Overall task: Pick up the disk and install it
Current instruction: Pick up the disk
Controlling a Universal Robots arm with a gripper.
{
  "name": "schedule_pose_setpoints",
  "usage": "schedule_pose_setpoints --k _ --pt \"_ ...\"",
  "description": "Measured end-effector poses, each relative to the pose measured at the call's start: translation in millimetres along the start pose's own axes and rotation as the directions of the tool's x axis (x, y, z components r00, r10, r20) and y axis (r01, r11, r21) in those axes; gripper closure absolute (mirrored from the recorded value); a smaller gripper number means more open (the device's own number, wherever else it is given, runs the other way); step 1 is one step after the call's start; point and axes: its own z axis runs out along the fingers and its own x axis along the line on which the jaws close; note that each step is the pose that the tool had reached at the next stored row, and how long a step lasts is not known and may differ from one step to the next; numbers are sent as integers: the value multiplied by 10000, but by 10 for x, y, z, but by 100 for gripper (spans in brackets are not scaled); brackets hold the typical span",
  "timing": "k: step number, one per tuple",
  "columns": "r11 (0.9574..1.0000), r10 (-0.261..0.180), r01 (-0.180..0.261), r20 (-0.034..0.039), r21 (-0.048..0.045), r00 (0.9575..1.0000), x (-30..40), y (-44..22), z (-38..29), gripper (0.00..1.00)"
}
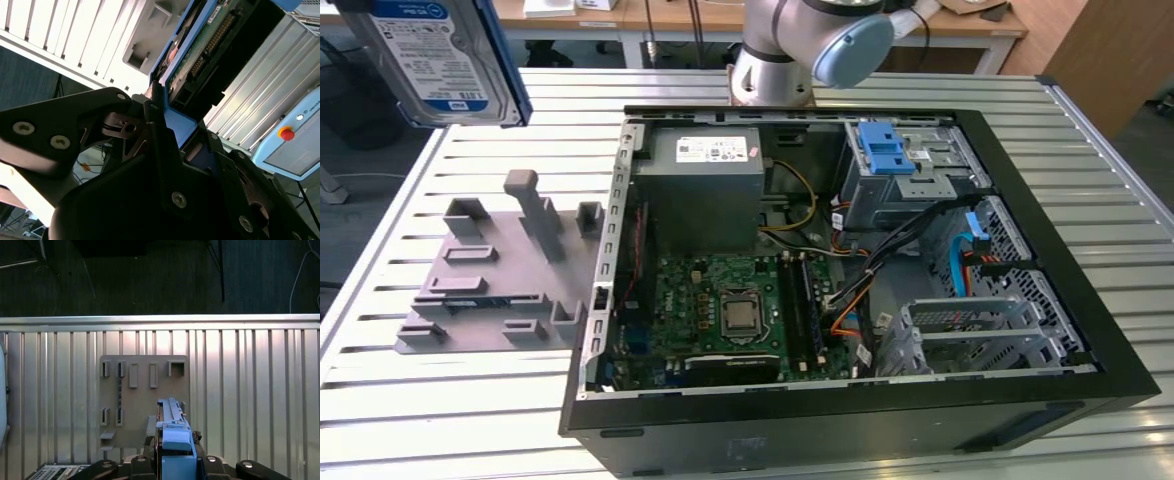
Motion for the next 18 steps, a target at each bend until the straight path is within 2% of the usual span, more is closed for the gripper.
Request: schedule_pose_setpoints --k 6,18 --pt "10000 -1 1 1 -14 10000 7 -96 -1 64" --pt "10000 -1 1 0 -15 10000 9 -109 -1 64"
